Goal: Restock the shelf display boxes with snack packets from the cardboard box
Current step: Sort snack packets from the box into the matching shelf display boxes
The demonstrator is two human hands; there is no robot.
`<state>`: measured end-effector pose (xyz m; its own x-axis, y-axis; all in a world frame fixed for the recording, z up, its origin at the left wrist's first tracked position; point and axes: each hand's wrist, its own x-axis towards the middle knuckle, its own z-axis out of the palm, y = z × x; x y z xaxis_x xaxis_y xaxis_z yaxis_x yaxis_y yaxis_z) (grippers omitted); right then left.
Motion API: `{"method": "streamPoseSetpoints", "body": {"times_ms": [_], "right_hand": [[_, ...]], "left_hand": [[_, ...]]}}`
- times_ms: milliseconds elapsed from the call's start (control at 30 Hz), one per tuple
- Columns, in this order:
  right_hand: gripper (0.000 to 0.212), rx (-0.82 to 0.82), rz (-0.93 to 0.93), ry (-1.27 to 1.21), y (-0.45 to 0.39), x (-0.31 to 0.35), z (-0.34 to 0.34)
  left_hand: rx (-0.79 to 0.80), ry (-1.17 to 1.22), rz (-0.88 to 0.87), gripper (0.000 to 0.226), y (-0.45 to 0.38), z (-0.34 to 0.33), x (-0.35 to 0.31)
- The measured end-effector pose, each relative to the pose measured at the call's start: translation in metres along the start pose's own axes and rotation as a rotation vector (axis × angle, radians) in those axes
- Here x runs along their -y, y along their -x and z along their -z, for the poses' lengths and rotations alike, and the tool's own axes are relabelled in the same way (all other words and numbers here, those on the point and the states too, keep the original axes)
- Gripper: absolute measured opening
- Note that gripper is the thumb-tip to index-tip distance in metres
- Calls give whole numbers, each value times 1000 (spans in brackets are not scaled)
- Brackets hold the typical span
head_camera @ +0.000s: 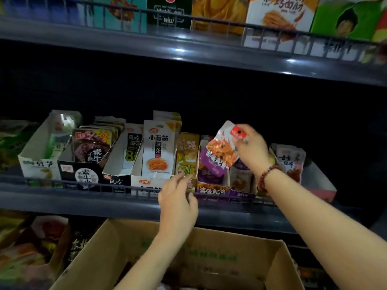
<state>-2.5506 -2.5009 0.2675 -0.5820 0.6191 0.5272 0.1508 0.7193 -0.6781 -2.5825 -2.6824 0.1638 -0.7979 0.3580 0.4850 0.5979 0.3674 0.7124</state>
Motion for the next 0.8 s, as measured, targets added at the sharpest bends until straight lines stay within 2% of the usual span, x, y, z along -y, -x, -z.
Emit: {"method": "streamPoseSetpoints", "body": {"times_ms": [67, 133, 233, 367, 467, 633, 800], "right_hand": [[32, 0, 84, 166, -13, 2, -1], [32, 79, 119, 328, -25, 0, -11], [30, 178, 144, 434, -34, -10, -34], [29, 249, 205, 585, -34, -29, -54], [30, 229, 317, 670, -33, -35, -60], [43, 107, 264, 691, -31, -39, -63], [49, 135, 253, 666, -28, -45, -64]], "left_hand": [[69, -234, -147, 54, -8, -5, 7], [163, -416, -231, 62, -14, -10, 12], [225, -556, -298, 66, -18, -19, 21], [181, -568, -364, 72, -17, -26, 35], [129, -547, -409, 74, -19, -29, 41], [80, -515, -424, 66, -20, -28, 37], [43, -459, -442, 66, -17, -28, 37]]}}
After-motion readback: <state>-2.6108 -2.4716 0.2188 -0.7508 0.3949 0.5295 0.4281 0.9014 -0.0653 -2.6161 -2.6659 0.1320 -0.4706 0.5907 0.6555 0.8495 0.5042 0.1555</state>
